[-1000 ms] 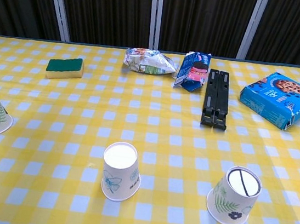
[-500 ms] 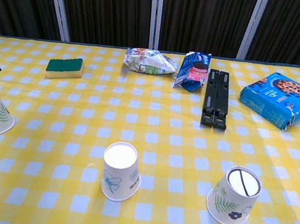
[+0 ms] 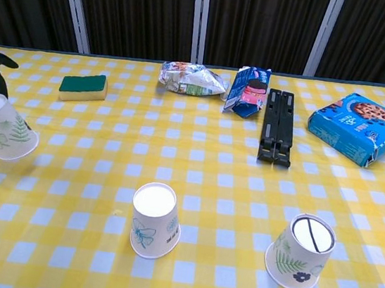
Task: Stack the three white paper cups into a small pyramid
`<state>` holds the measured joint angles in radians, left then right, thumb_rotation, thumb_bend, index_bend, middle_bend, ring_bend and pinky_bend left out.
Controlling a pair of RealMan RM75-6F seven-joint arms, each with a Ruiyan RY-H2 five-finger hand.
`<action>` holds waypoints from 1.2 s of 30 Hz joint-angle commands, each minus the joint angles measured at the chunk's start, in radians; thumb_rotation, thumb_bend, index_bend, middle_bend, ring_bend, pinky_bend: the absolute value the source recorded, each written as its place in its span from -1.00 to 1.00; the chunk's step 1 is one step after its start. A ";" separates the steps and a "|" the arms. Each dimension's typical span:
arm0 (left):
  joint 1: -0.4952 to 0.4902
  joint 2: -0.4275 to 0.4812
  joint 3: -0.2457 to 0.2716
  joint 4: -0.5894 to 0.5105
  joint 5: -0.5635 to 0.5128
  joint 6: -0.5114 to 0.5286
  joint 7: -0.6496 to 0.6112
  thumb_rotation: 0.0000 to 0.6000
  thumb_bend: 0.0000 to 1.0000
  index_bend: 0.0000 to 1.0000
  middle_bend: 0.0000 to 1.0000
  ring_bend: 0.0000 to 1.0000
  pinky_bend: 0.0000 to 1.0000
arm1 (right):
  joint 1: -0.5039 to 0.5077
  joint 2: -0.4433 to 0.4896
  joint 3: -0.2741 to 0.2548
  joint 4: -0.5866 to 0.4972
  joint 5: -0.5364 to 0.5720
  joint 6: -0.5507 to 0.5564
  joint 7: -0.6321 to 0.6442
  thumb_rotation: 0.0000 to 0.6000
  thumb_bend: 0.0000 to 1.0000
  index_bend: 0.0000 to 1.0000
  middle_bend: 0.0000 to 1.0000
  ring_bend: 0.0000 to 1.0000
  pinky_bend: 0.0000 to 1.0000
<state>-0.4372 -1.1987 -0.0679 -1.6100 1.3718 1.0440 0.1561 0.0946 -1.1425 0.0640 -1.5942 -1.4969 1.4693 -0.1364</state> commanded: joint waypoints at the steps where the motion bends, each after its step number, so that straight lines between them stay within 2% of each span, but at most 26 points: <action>1: 0.007 0.004 0.012 -0.070 0.064 0.052 0.025 1.00 -0.22 -0.19 -1.00 -1.00 -1.00 | -0.001 0.001 0.000 -0.001 0.000 0.002 0.000 1.00 -0.89 -0.81 -1.00 -1.00 -1.00; 9: -0.036 -0.057 0.032 -0.172 0.096 0.011 0.146 1.00 -0.22 -0.17 -1.00 -1.00 -1.00 | -0.004 0.002 0.004 -0.001 -0.002 0.012 0.005 1.00 -0.89 -0.81 -1.00 -1.00 -1.00; 20: -0.068 -0.167 0.056 -0.231 0.067 -0.035 0.323 1.00 -0.22 -0.17 -1.00 -1.00 -1.00 | -0.006 0.009 0.007 -0.001 -0.003 0.017 0.024 1.00 -0.89 -0.81 -1.00 -1.00 -1.00; 33: -0.089 -0.253 0.076 -0.230 0.014 -0.045 0.448 1.00 -0.23 -0.18 -1.00 -1.00 -1.00 | -0.007 0.013 0.008 -0.002 -0.002 0.018 0.031 1.00 -0.89 -0.81 -1.00 -1.00 -1.00; 36: -0.090 -0.259 0.076 -0.227 0.006 -0.040 0.444 1.00 -0.25 -0.28 -1.00 -1.00 -1.00 | -0.006 0.012 0.008 -0.001 -0.003 0.017 0.030 1.00 -0.89 -0.81 -1.00 -1.00 -1.00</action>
<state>-0.5262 -1.4565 0.0082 -1.8380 1.3791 1.0032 0.6011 0.0883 -1.1303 0.0716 -1.5957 -1.4999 1.4861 -0.1065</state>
